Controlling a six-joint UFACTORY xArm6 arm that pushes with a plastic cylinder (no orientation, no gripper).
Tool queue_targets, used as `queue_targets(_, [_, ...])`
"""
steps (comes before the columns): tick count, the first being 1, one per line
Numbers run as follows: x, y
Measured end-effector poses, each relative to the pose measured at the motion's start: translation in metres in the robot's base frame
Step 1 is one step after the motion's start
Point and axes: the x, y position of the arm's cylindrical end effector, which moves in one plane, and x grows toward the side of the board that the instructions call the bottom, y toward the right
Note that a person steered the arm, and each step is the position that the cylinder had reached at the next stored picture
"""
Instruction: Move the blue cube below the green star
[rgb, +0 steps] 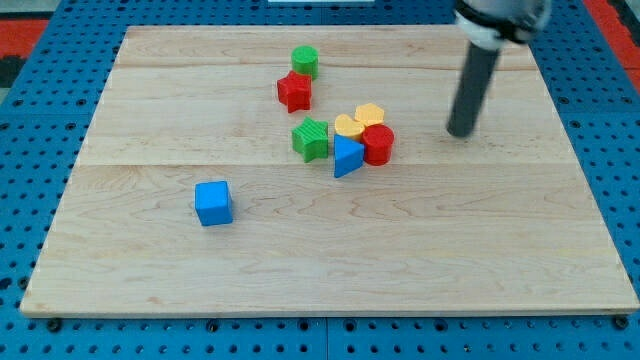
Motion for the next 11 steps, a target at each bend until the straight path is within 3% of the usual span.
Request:
queue_targets(1, [0.093,-0.009])
queue_targets(2, [0.121,-0.099])
queue_targets(3, [0.095,-0.191])
queue_targets(5, [0.102,-0.305])
queue_targets(6, [0.029,-0.317])
queue_targets(7, [-0.01,-0.302])
queue_targets(8, [-0.008,-0.264])
queue_targets(11, [0.024,-0.228])
